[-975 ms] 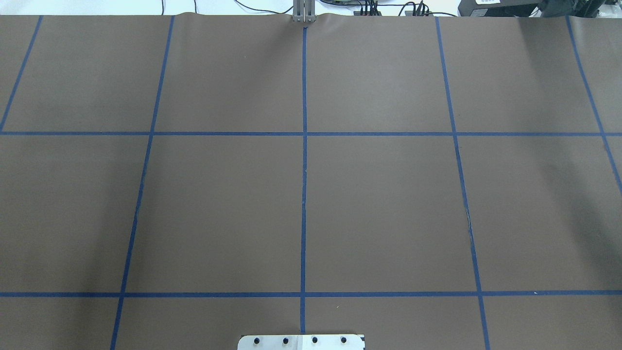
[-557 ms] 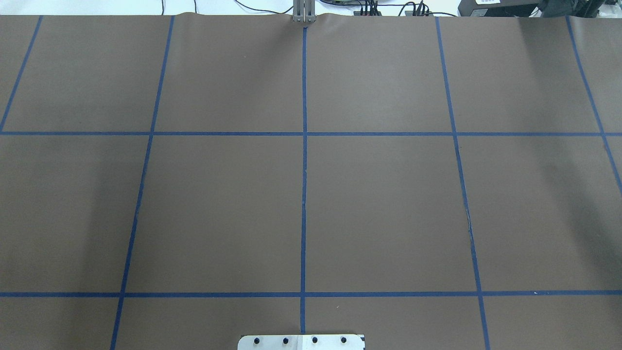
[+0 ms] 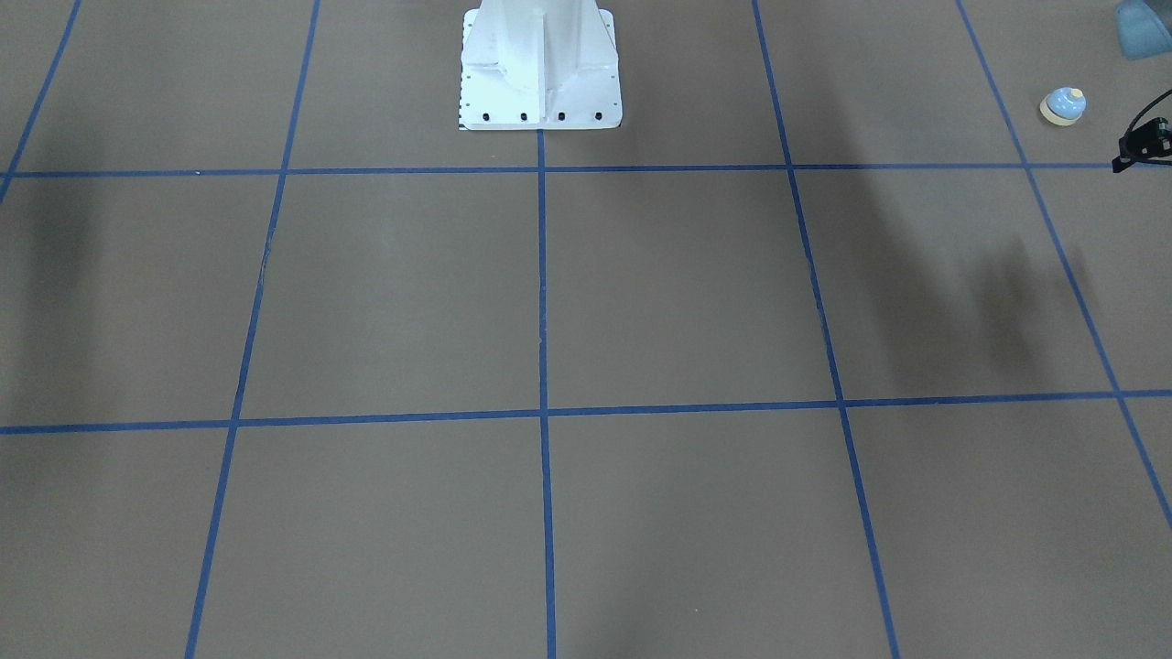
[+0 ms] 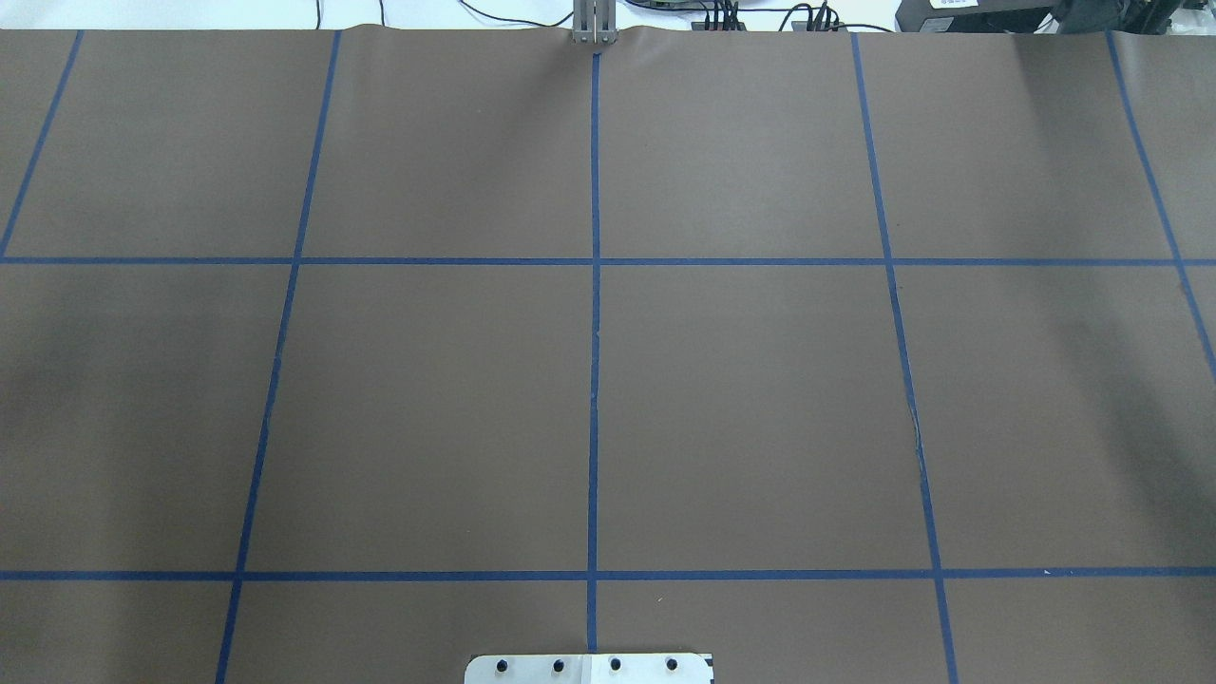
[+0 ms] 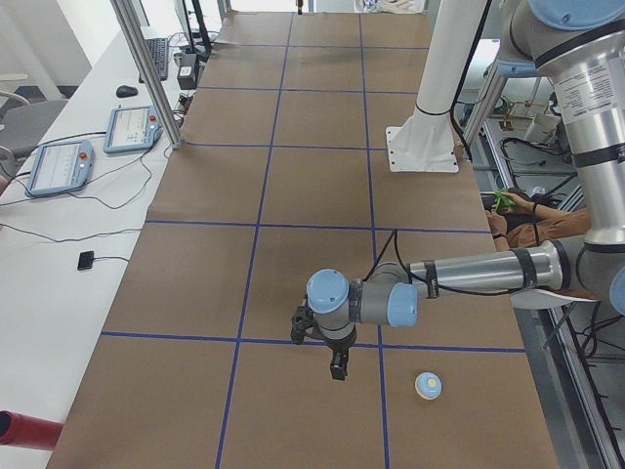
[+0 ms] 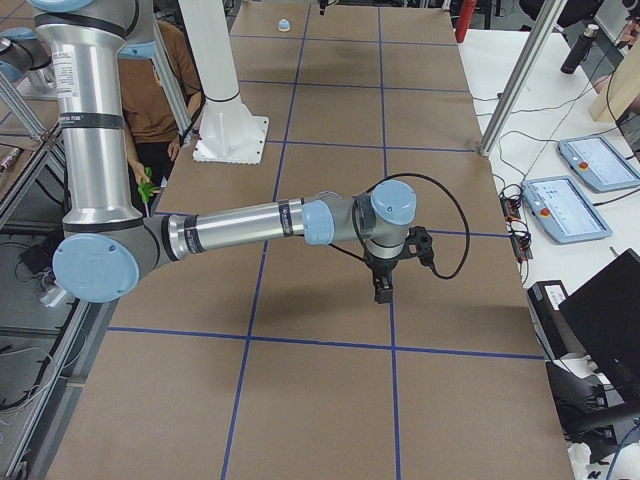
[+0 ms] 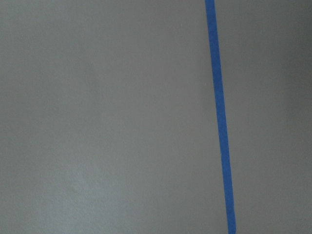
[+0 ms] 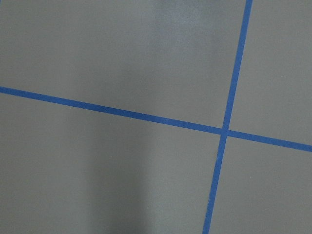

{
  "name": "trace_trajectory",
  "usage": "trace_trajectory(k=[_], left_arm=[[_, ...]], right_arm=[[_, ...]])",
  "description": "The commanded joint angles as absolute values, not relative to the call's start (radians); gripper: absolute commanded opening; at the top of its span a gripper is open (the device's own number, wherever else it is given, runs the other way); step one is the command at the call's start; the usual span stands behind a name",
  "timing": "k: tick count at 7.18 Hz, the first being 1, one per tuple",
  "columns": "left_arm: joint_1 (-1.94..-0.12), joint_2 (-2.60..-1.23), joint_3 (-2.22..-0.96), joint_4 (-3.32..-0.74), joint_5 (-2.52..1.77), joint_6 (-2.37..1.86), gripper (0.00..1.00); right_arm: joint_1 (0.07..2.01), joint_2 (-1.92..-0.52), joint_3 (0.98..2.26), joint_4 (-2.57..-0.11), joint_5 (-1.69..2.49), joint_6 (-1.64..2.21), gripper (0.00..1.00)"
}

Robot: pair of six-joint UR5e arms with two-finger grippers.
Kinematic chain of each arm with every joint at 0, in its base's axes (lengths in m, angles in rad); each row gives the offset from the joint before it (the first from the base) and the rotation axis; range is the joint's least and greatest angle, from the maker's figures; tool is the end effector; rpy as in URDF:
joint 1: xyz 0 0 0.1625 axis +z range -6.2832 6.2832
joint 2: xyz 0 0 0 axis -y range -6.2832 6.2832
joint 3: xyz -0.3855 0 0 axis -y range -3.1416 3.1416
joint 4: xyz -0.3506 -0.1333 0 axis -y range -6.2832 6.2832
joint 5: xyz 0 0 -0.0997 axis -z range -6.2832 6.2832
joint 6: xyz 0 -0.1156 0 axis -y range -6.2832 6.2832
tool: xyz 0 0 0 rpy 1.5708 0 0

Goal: Place and press bell with both arms

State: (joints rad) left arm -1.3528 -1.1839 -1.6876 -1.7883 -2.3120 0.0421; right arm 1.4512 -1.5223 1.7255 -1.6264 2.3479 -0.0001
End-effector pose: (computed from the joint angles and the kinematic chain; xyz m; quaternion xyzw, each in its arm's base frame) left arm 0.0082 -0.2927 0.7034 -0.0562 0.3585 0.1114 0.9252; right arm -0.0045 -0.4757 0.5437 0.0456 -0.3812 -0.0831 0.9196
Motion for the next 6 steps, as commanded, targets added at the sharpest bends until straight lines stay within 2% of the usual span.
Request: trace_trajectory(k=[1,3,6], left_arm=[[-1.301,-1.114,-1.597,-1.915,-2.358,0.046,1.0],[-1.136,-1.108,-1.585,-1.936,-2.385,-0.096,1.0],[-1.118,-1.004,-1.551,-2.063,-2.39,-0.205,1.0]], right_arm=[[1.422,-1.522,1.726,-1.625,2.344,-0.003,1.0],[1.408,-1.522,1.732,-1.624,2.35,0.0,1.0],[1.402,-1.517,1.741,-1.626,2.352,0.0,1.0]])
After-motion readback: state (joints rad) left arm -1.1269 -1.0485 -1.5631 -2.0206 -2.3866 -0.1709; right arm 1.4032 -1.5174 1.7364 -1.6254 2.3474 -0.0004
